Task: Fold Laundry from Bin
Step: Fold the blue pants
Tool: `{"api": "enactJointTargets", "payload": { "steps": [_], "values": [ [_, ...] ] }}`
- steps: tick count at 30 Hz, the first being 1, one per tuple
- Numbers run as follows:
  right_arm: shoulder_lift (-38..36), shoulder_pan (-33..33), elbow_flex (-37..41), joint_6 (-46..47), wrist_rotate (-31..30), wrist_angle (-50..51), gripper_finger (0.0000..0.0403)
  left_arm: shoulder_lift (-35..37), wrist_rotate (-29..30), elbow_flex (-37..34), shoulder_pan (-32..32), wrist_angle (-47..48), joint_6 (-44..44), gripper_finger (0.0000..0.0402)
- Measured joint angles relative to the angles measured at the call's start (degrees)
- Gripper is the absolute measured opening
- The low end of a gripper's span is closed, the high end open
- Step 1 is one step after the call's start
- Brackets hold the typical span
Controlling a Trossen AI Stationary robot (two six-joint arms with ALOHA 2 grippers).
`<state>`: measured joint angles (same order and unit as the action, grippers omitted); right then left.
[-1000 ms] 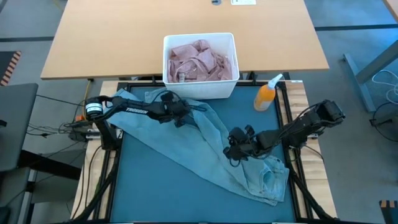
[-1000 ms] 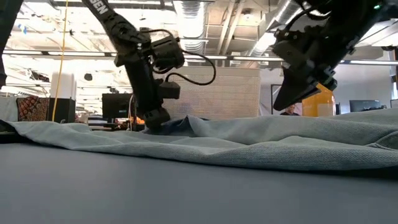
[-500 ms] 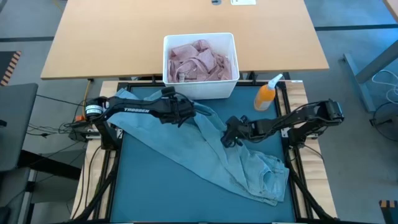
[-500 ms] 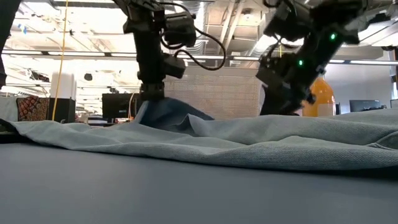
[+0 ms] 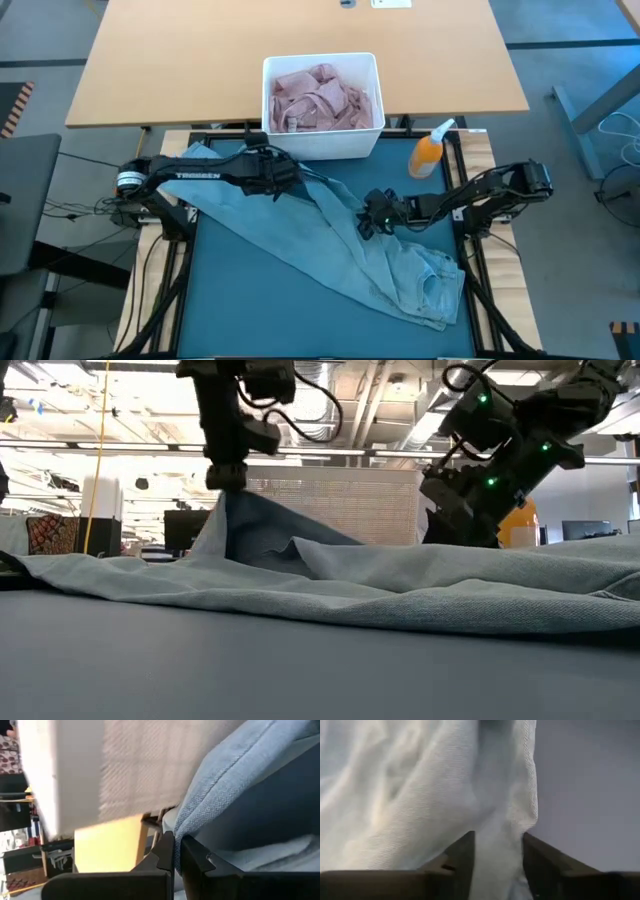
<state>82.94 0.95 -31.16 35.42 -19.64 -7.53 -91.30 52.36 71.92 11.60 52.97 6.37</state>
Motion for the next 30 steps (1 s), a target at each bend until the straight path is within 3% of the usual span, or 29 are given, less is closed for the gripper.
{"api": "enactJointTargets", "payload": {
  "steps": [5,7,15,25,30],
  "values": [
    [0.0,1.3,-0.1,-2.8,0.0,-4.4,0.0047,4.6,0.6,0.0,0.0,7.5,-2.1,0.0000],
    [0.0,1.8,-0.1,-3.2,0.0,-6.0,0.0017,6.4,1.1,0.0,0.0,10.8,-2.9,0.0000],
    [0.0,5.9,-5.0,-4.0,-0.2,-6.0,0.0015,13.9,1.1,0.0,0.0,18.5,-4.1,0.0000],
    [0.3,15.7,-13.3,-4.3,-0.2,-6.2,0.0015,20.0,-8.3,0.0,0.0,27.2,-5.3,0.0000],
    [2.7,18.6,-13.7,-5.8,0.1,-9.5,0.0047,20.1,-11.6,0.0,-0.5,28.0,-6.2,0.0000]
  ]
}}
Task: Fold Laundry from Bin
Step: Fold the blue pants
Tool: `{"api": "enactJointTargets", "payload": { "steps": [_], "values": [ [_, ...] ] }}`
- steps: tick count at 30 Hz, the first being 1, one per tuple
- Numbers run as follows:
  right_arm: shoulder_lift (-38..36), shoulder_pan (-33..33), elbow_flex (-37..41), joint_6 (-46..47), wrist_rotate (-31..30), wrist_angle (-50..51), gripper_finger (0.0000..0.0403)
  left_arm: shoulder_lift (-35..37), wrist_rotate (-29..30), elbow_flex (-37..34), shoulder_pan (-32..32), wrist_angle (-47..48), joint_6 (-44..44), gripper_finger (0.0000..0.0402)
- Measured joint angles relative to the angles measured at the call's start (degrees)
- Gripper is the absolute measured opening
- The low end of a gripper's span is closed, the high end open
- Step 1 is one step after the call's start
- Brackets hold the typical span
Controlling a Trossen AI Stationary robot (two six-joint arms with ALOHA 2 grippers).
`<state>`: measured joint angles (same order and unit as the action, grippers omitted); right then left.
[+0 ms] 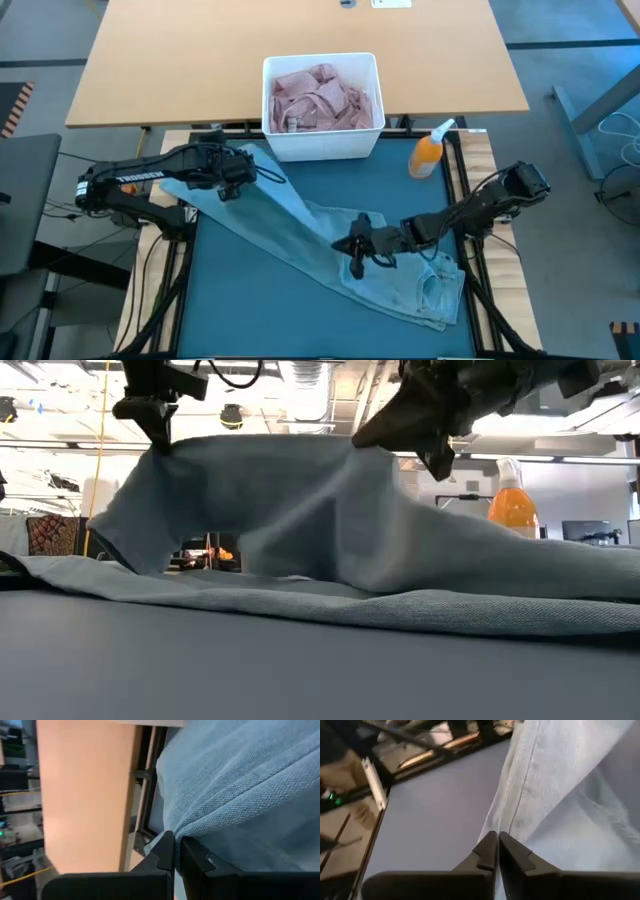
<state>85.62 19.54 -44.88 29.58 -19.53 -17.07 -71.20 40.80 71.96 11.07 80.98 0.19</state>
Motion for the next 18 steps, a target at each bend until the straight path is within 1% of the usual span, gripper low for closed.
{"api": "enactJointTargets", "payload": {
  "steps": [4,8,10,15,18],
  "values": [
    [-0.2,1.7,0.1,1.3,0.7,4.7,0.0085,-0.4,0.3,0.0,-1.6,1.8,-0.3,0.0000],
    [-0.8,4.5,0.0,4.5,0.1,10.4,0.0106,-0.9,-0.1,0.0,-3.0,5.9,-2.0,0.0000],
    [-0.5,6.3,0.1,7.4,-1.2,14.0,0.0110,-0.9,-0.1,0.0,-3.5,7.4,-3.2,0.0000],
    [2.0,10.5,2.5,18.7,-7.2,21.9,0.0104,-0.9,-1.3,0.0,-5.6,8.2,-5.1,0.0000],
    [3.4,13.3,4.2,25.1,-8.9,23.0,0.0094,-1.0,-1.3,-0.5,-7.0,7.5,-6.6,0.0000]
  ]
}}
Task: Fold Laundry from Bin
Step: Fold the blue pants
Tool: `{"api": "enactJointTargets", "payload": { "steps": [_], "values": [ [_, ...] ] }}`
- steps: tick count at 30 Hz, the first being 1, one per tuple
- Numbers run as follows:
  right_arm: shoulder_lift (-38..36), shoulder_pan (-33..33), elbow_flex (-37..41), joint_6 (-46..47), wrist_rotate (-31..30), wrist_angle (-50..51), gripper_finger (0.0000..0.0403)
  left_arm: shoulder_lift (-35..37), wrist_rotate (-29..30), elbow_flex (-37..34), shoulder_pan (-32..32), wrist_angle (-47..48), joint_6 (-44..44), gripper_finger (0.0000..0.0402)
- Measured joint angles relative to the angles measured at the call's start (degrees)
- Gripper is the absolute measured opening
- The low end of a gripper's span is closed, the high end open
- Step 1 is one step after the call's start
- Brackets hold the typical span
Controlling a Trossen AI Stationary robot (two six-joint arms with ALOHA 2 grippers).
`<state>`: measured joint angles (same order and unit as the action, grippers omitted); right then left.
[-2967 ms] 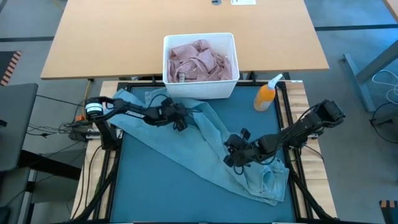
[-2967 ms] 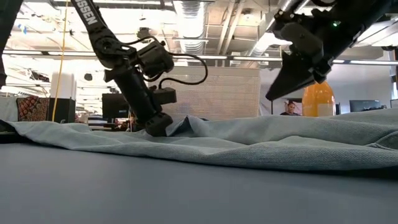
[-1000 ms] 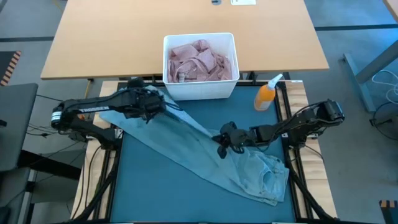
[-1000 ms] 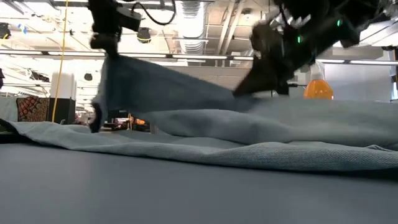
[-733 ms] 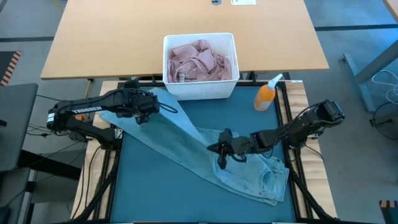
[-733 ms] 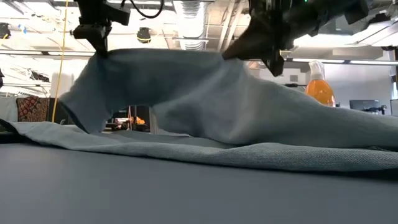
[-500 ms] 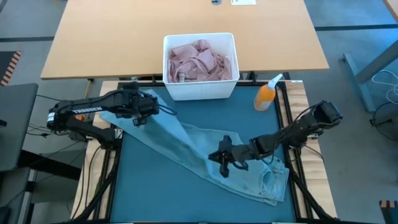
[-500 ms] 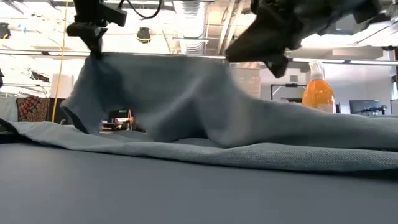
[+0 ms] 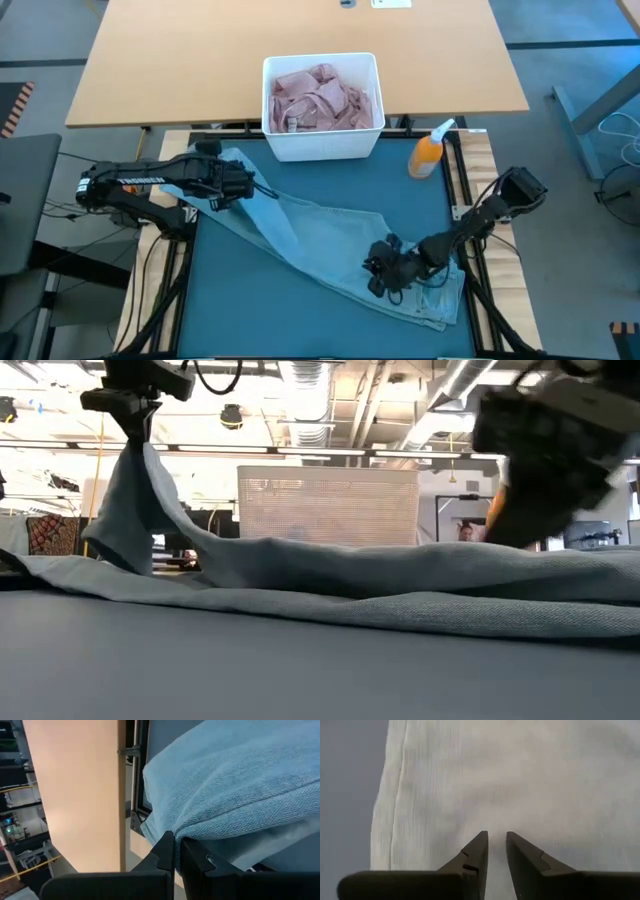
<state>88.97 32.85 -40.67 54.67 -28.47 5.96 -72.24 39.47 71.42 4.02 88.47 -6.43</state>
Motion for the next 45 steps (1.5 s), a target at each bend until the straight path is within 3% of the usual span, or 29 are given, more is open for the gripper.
{"api": "enactJointTargets", "payload": {
  "steps": [5,11,18,21,24,29,33,37,45],
  "values": [
    [2.9,5.0,1.4,6.7,-0.3,0.0,0.0077,-0.2,-1.2,-6.1,-2.7,-3.6,-0.6,0.0000],
    [5.5,10.3,1.3,6.8,-0.9,-2.2,0.0066,-0.1,-1.3,-11.9,-4.5,-3.5,-3.5,0.0000],
    [5.8,10.9,1.3,7.5,-1.7,-1.2,0.0065,-0.1,-1.5,-15.9,-4.7,-0.4,-3.8,0.0000],
    [5.8,10.9,1.2,15.2,-0.8,2.3,0.0065,-0.2,-1.3,-16.7,-4.6,1.5,-4.3,0.0000],
    [5.7,11.2,1.1,22.2,-0.3,5.4,0.0065,-0.2,-1.0,-16.9,-4.7,1.4,-1.9,0.0000],
    [5.8,11.4,1.3,24.8,0.5,5.9,0.0065,-2.4,2.1,-16.9,-4.3,1.4,5.9,0.0000],
    [5.8,11.6,1.3,25.3,0.8,5.8,0.0065,-5.0,-4.9,-16.9,-3.0,0.3,11.6,0.0003],
    [5.8,11.7,1.3,25.9,0.8,6.0,0.0065,-7.5,-9.0,-16.9,-2.9,-1.9,13.8,0.0026],
    [5.9,11.6,1.3,24.6,0.3,6.2,0.0065,-9.3,-6.3,-11.9,-2.6,-0.8,9.8,0.0115]
  ]
}}
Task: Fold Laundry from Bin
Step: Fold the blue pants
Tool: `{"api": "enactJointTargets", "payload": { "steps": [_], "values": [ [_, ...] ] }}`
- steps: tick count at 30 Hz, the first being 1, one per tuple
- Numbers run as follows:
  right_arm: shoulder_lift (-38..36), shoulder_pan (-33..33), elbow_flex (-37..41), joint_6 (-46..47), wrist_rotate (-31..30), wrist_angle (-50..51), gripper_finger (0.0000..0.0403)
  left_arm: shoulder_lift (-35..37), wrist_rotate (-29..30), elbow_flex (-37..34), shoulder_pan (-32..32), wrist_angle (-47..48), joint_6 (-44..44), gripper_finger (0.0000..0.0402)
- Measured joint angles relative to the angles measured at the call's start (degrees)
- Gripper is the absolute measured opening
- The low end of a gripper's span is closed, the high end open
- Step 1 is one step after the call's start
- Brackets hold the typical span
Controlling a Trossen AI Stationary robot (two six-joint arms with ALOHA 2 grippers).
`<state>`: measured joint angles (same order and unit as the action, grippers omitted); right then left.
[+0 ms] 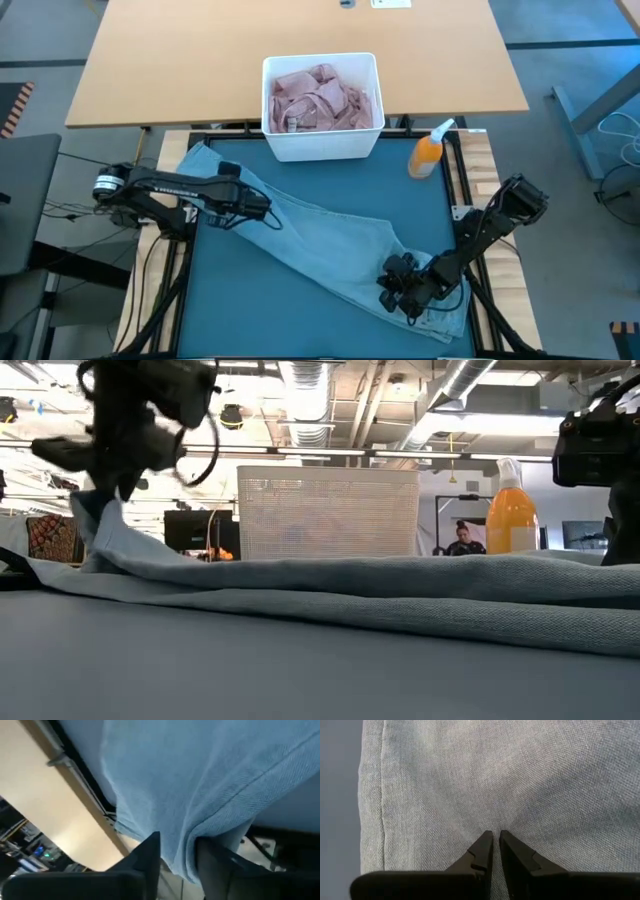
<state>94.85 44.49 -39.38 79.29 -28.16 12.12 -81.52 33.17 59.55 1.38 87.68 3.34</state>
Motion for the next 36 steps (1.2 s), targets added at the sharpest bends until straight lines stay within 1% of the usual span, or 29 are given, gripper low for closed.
{"api": "enactJointTargets", "payload": {
  "steps": [4,6,7,10,12,14,16,18,21,23,26,31,36],
  "values": [
    [0.0,0.0,0.0,0.0,-0.1,0.3,0.0065,2.3,-5.1,5.6,1.3,0.0,-1.0,0.0146],
    [0.0,0.0,0.0,-0.1,-0.2,0.3,0.0065,3.4,-7.5,7.6,2.2,0.1,-1.3,0.0154],
    [0.0,0.0,0.0,-0.2,-0.2,0.3,0.0065,3.9,-7.7,8.4,2.8,0.2,-2.1,0.0156],
    [0.0,0.0,0.0,-0.2,-0.2,0.3,0.0065,5.8,-8.1,10.2,6.9,-0.3,-8.6,0.0158],
    [0.0,0.0,0.0,-0.4,-0.4,0.3,0.0065,7.2,-11.7,10.0,12.8,-2.3,-11.4,0.0158],
    [0.0,0.0,0.1,-1.3,-0.8,0.2,0.0065,9.3,-16.0,7.8,19.9,-7.5,-10.9,0.0158],
    [0.0,0.1,0.1,-2.7,-1.6,-0.4,0.0065,10.9,-16.9,5.7,27.6,-12.7,-10.4,0.0158],
    [0.1,0.1,0.2,-3.3,-2.0,-0.8,0.0065,11.1,-16.9,4.3,34.8,-15.8,-10.5,0.0158],
    [0.1,0.2,0.2,-3.6,-2.3,-1.0,0.0065,10.7,-17.8,3.5,42.4,-18.4,-9.9,0.0158],
    [0.1,0.2,0.2,-4.5,-2.4,-1.1,0.0065,9.6,-22.3,2.8,45.5,-19.3,-8.9,0.0158],
    [0.1,0.2,0.2,-4.8,-2.6,-1.2,0.0065,8.1,-27.4,1.0,48.2,-19.2,-7.3,0.0158],
    [0.1,0.2,0.2,-5.9,-3.1,-1.4,0.0065,5.8,-26.2,-3.4,50.8,-20.4,-5.9,0.0158],
    [0.1,0.2,0.1,-6.4,-3.1,-1.5,0.0065,5.5,-27.1,-6.8,52.1,-22.9,-5.3,0.0158]
  ]
}}
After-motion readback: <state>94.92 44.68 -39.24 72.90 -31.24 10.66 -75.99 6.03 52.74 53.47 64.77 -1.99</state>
